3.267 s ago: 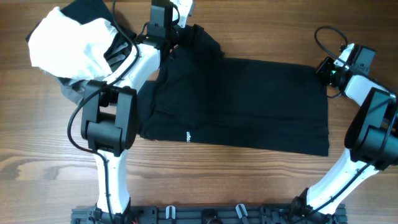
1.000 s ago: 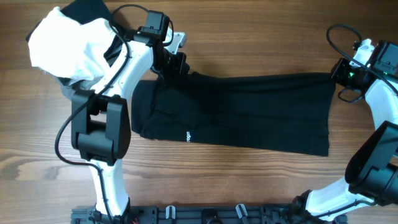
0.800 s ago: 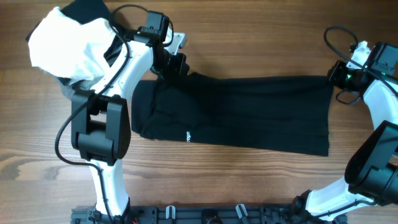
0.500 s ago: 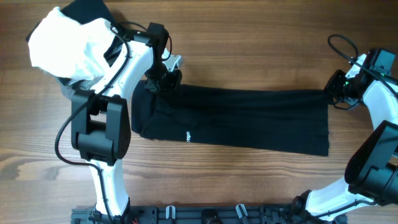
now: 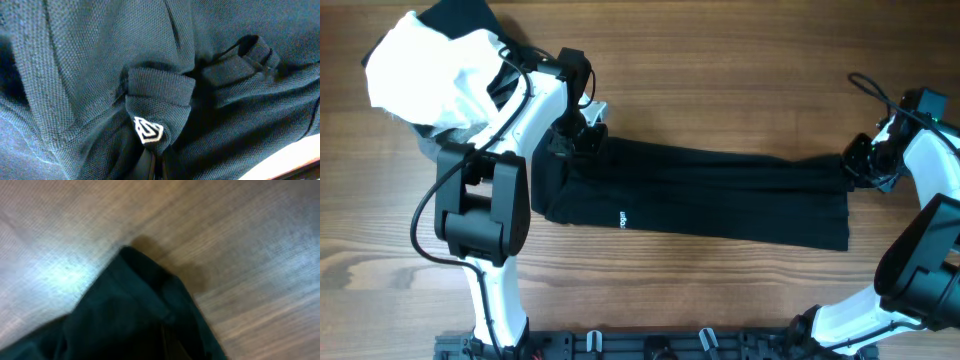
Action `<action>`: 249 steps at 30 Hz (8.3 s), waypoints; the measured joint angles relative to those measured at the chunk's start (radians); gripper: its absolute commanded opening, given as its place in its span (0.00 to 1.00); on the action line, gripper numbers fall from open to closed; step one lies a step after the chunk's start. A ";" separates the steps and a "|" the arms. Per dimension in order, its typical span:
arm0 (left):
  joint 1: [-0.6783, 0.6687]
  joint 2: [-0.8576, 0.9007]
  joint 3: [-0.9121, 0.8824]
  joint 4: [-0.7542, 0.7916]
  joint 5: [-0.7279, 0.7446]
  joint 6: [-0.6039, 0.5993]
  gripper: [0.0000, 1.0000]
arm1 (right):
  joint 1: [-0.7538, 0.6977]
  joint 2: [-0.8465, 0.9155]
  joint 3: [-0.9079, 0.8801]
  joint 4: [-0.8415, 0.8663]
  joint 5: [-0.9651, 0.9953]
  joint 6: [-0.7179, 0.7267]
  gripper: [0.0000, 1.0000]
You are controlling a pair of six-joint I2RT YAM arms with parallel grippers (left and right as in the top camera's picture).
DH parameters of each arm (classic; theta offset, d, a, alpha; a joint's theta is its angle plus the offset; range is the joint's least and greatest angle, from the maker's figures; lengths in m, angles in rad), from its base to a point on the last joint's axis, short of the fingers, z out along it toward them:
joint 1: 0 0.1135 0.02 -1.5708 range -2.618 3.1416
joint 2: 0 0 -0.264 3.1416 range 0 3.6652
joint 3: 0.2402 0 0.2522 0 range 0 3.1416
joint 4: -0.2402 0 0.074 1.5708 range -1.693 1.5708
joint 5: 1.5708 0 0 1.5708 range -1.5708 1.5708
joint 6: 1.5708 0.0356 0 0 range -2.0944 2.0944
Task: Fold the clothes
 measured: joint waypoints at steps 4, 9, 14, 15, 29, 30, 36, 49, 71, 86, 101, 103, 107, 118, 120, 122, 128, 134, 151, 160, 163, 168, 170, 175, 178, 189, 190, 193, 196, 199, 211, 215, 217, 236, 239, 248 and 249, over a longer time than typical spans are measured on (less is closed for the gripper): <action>0.000 0.000 -0.002 -0.018 -0.006 0.008 0.51 | 0.000 0.000 0.000 -0.032 0.032 0.011 0.61; 0.000 -0.007 0.002 -0.040 -0.008 0.012 0.56 | -0.037 0.000 0.000 -0.021 0.001 -0.015 0.62; 0.000 -0.174 0.050 -0.069 -0.009 0.013 0.24 | -0.126 -0.054 0.000 -0.063 -0.239 -0.121 0.63; 0.000 -0.219 0.056 -0.069 -0.009 0.018 0.04 | -0.140 -0.079 0.000 -0.077 -0.260 -0.129 0.64; 0.019 -0.282 -0.539 0.474 -0.022 -0.065 0.04 | -0.182 -0.168 -0.095 -0.085 -0.319 -0.177 0.79; 0.029 -0.285 -0.555 0.492 -0.030 -0.106 0.04 | -0.182 -0.168 -0.101 -0.075 -0.319 -0.177 0.80; 0.162 -0.298 -0.561 0.547 -0.115 -0.260 0.16 | -0.182 -0.168 -0.193 0.002 -0.319 -0.177 0.84; 0.174 -0.307 -0.560 0.569 -0.052 -0.290 0.62 | 0.033 -0.153 -0.303 0.161 -0.228 -0.183 0.91; 0.180 -0.356 -0.567 0.574 -0.042 -0.284 0.63 | 0.047 0.045 -0.241 0.030 -0.451 -0.303 0.04; 0.181 -0.739 -0.537 0.569 0.050 -0.274 0.72 | -0.006 0.025 0.182 -0.264 -0.060 -0.187 0.04; 0.182 -0.761 -0.536 0.539 0.054 -0.274 0.72 | 0.641 -0.022 0.143 -0.199 -0.088 0.229 0.04; 0.182 -0.761 -0.536 0.539 0.054 -0.274 0.72 | 0.678 -0.022 0.143 -0.173 -0.086 0.279 0.04; 0.182 -0.761 -0.536 0.536 0.054 -0.274 0.72 | 0.727 0.006 0.143 -0.110 -0.120 0.330 0.04; 0.182 -0.761 -0.536 0.532 0.054 -0.274 0.73 | 0.743 0.042 0.141 -0.026 -0.241 0.422 0.32; 0.182 -0.761 -0.536 0.532 0.054 -0.274 0.73 | 0.749 0.042 0.140 0.052 -0.301 0.372 0.32; 0.182 -0.761 -0.536 0.530 0.054 -0.274 0.74 | 0.749 0.042 0.140 0.065 -0.326 0.315 0.35; 0.182 -0.761 -0.536 0.522 0.054 -0.274 0.74 | 0.683 0.042 0.140 -0.070 -0.172 0.192 0.68; 0.182 -0.761 -0.536 0.520 0.054 -0.274 0.75 | 0.675 0.042 0.113 -0.110 -0.182 -0.068 0.48; 0.182 -0.761 -0.536 0.520 0.054 -0.274 0.76 | 0.875 0.042 0.026 0.002 -0.584 -0.215 0.17; 0.182 -0.761 -0.536 0.467 0.036 -0.274 0.82 | 0.697 -0.024 0.055 -0.047 -0.315 0.092 0.04; 0.182 -0.760 -0.536 0.409 0.026 -0.272 0.86 | 0.726 0.037 0.053 -0.043 -0.311 0.166 0.04; 0.173 -0.711 -0.537 0.375 0.022 -0.203 1.00 | 0.799 0.167 0.044 0.039 -0.425 0.211 0.04; 0.170 -0.664 -0.541 0.408 0.023 -0.177 1.00 | 0.819 0.186 0.043 0.045 -0.463 0.257 0.04; 0.170 -0.483 -0.561 0.452 0.051 -0.063 1.00 | 0.820 0.188 0.043 0.047 -0.484 0.333 0.04; 0.170 -0.358 -0.563 0.523 0.063 -0.021 1.00 | 0.820 0.188 0.043 0.047 -0.488 0.344 0.04; 0.168 -0.244 -0.544 0.656 0.283 0.128 0.99 | 0.820 0.188 0.043 0.051 -0.492 0.352 0.05; 0.168 -0.240 -0.544 0.657 0.309 0.140 0.95 | 0.820 0.188 0.043 0.051 -0.492 0.352 0.05; 0.167 -0.228 -0.544 0.663 0.346 0.165 0.77 | 0.820 0.188 0.043 0.053 -0.492 0.352 0.05; 0.147 -0.215 -0.547 0.663 0.356 0.175 0.39 | 0.820 0.188 0.043 0.054 -0.492 0.352 0.05; 0.097 -0.200 -0.553 0.661 0.329 0.166 0.23 | 0.820 0.188 0.043 0.054 -0.492 0.352 0.04; 0.095 -0.220 -0.536 0.495 0.211 0.049 0.04 | 0.705 0.086 0.041 -0.081 -0.477 0.271 0.11; 0.135 -0.262 -0.475 0.389 0.138 0.043 0.04 | 0.615 0.047 0.042 -0.116 -0.445 0.214 0.13; 0.135 -0.306 -0.437 0.372 0.126 0.042 0.04 | 0.590 0.047 0.042 -0.116 -0.409 0.197 0.13; -0.196 -0.451 -0.402 0.592 0.221 -0.051 0.04 | 0.589 0.172 0.051 -0.090 -0.203 0.194 0.14; -0.278 -0.451 -0.401 0.712 0.225 -0.142 0.04 | 0.589 0.173 0.052 -0.091 -0.203 0.194 0.17; -0.456 -0.352 -0.401 0.846 0.194 -0.310 0.27 | 0.565 0.174 0.089 -0.214 -0.186 0.183 0.43; -0.462 -0.346 -0.401 0.858 0.194 -0.313 0.33 | 0.541 0.160 0.098 -0.233 -0.172 0.179 0.46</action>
